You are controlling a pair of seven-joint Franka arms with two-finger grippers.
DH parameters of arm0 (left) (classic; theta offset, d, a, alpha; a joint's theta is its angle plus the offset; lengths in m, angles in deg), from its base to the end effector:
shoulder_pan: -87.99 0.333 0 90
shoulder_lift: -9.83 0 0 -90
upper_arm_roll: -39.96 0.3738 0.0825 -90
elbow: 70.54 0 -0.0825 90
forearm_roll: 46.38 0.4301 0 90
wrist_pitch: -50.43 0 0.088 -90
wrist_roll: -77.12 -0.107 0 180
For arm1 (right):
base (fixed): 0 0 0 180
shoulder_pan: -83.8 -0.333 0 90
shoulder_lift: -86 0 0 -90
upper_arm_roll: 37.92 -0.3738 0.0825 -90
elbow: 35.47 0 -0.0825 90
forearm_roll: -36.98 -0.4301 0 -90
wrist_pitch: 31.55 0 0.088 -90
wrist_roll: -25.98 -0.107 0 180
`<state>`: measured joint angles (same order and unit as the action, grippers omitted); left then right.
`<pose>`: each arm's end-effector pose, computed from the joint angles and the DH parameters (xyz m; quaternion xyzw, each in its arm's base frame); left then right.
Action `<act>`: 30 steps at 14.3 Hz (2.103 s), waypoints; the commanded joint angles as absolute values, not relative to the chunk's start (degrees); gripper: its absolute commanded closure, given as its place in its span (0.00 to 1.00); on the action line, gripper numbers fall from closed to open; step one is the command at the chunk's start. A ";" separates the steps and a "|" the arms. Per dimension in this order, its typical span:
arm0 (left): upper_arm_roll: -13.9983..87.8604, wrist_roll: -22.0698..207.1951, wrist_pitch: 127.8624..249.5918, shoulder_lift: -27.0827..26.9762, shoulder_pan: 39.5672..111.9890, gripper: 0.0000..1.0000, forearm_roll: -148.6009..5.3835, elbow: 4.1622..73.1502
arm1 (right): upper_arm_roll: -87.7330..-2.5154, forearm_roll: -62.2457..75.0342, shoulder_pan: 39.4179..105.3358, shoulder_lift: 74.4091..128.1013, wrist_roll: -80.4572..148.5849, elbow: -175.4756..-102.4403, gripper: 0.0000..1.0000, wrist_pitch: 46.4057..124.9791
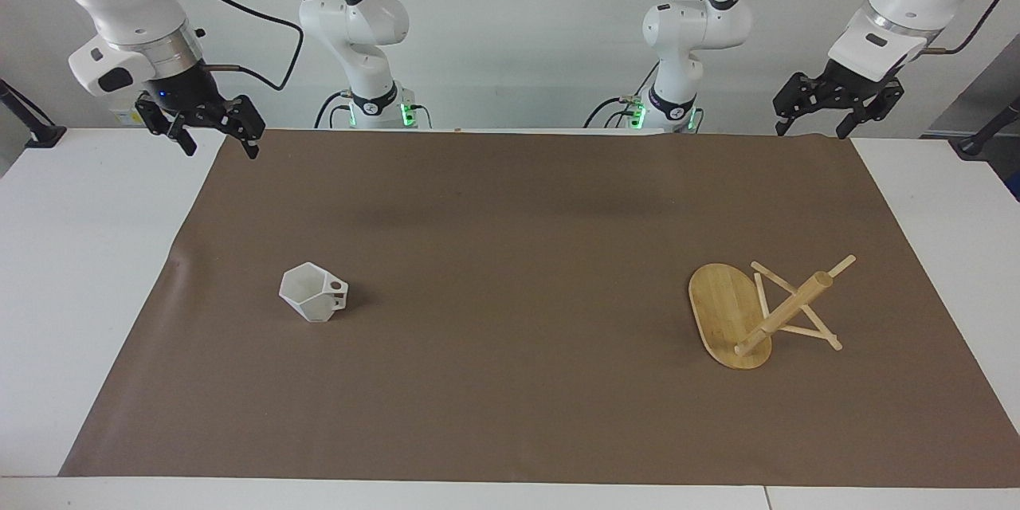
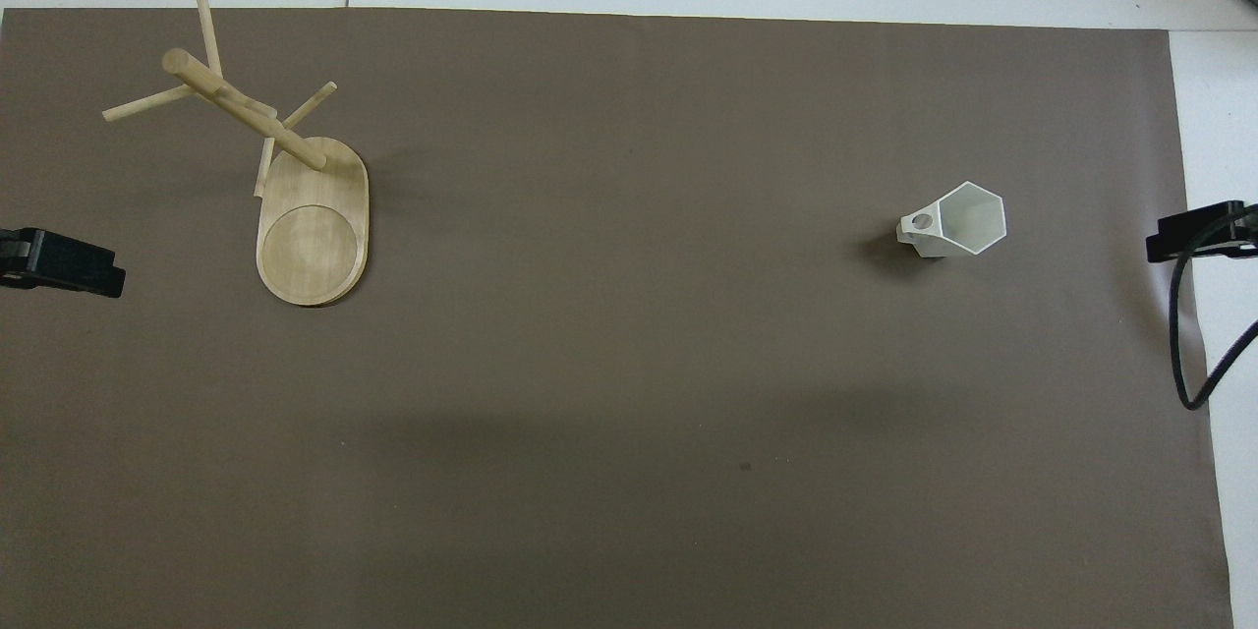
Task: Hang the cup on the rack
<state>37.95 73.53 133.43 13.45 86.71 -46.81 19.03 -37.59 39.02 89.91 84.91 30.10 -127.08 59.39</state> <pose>0.5633 -0.0341 0.7125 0.9978 -0.0603 -0.0258 0.0027 0.5908 -0.0705 0.6806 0.9996 -0.0200 0.0020 0.0180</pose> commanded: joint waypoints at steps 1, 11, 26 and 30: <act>38.38 73.87 134.28 14.67 85.80 0.00 -45.77 20.60 | -37.84 39.09 89.87 83.89 29.58 -128.11 0.00 59.68; 38.46 73.95 133.93 14.67 86.59 0.00 -45.77 20.51 | -37.22 38.13 89.69 84.24 29.93 -130.64 0.00 66.43; 38.90 73.87 133.49 14.67 86.68 0.00 -45.77 20.51 | -37.40 38.04 89.34 101.20 29.06 -135.57 0.00 91.04; 38.90 73.87 133.49 14.67 86.68 0.00 -45.77 20.51 | -38.01 36.81 88.72 101.12 25.01 -139.17 0.00 92.55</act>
